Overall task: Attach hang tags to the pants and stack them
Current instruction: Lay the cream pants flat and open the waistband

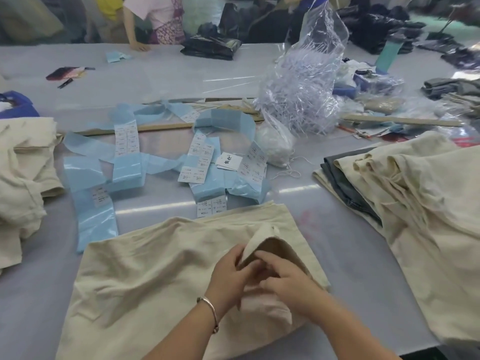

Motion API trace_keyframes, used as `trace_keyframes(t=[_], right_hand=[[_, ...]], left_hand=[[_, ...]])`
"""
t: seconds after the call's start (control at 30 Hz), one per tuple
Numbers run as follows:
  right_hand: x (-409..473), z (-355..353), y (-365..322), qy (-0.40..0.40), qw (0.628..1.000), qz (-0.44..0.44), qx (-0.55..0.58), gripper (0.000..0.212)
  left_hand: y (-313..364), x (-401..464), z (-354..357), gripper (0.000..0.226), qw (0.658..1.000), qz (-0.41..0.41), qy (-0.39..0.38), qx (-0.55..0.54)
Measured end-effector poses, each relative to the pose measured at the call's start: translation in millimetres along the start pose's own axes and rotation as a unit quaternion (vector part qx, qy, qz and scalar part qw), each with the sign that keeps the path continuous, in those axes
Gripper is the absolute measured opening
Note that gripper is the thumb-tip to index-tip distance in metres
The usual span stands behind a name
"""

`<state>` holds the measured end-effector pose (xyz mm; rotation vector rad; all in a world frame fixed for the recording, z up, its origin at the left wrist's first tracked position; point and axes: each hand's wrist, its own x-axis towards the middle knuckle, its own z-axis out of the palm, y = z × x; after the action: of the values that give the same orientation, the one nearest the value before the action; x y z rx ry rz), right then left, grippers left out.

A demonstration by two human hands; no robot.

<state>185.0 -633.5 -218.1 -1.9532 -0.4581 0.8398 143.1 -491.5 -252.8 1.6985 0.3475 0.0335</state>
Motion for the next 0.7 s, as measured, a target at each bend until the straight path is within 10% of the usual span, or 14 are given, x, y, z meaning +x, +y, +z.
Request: trace_keyframes(t=[0.3, 0.43, 0.7], right_hand=[[-2, -36, 29, 0.278, 0.953, -0.025, 0.115, 0.022], [2, -41, 17, 0.252, 0.967, -0.009, 0.034, 0.048], [8, -40, 24, 0.193, 0.964, 0.006, 0.186, 0.008]], left_hand=[[3, 21, 17, 0.026, 0.995, -0.044, 0.020, -0.085], [12, 25, 25, 0.028, 0.992, -0.063, -0.027, -0.109], [18, 32, 28, 0.064, 0.980, -0.121, 0.041, -0.152]])
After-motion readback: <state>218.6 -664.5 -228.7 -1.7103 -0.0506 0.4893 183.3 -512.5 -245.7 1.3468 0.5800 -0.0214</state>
